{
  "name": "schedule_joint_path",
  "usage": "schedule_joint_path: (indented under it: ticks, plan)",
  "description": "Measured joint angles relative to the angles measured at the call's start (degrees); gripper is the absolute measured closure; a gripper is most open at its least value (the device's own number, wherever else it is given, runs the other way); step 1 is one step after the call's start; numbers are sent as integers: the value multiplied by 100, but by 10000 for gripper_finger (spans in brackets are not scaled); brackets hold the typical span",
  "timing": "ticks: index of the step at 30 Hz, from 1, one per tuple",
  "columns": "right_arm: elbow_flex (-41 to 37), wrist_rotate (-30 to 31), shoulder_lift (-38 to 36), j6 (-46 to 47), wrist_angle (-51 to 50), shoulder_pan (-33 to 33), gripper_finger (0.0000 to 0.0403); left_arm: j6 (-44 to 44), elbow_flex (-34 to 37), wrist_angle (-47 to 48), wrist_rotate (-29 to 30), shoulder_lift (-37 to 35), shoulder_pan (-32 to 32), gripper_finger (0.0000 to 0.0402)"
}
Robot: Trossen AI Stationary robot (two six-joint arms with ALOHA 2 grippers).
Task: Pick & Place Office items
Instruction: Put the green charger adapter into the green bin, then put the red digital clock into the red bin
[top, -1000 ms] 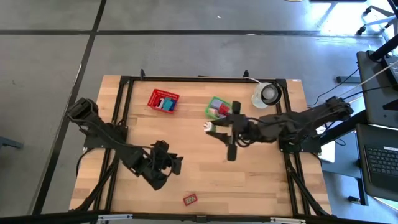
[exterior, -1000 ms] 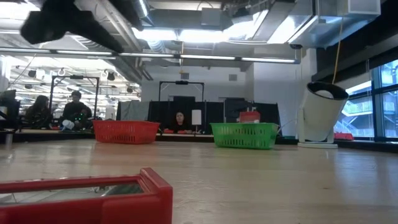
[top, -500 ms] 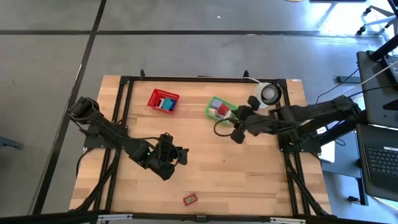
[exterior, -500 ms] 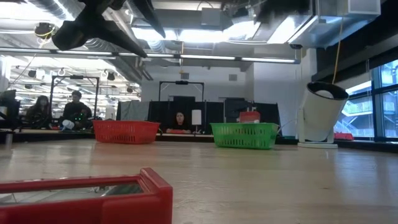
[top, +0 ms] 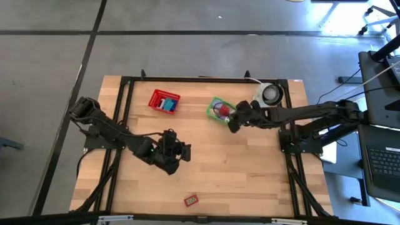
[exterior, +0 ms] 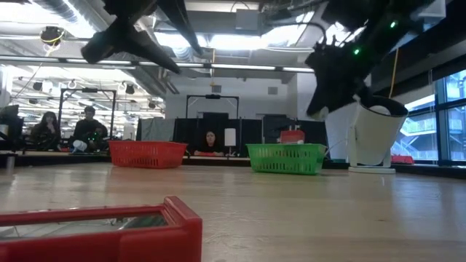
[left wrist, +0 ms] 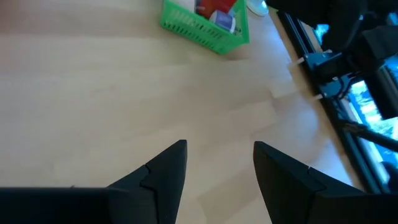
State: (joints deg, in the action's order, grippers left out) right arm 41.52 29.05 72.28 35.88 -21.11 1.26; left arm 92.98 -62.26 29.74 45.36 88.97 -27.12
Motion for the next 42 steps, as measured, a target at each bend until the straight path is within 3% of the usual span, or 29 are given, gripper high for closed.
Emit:
schedule_joint_path:
  ticks: [7,12,21,31,37,42]
  plan:
    - [-182,-69,293,283,557,697,260,-762,0,0,0,0,330,220]
    - [-182,-720,760,418,781,1053,259,-1197,0,3,-87,0,593,220]
    - [-182,-906,1074,399,960,1159,255,-1780,0,1,-1371,0,878,220]
    - [-182,-1585,922,397,950,1161,156,-1998,0,-116,-1676,0,871,220]
    - [-182,-1682,339,395,804,1148,99,-2756,0,-774,-2484,0,661,221]
    - [-180,-1679,-380,393,570,1086,84,-3583,0,-1665,-3530,1,231,220]
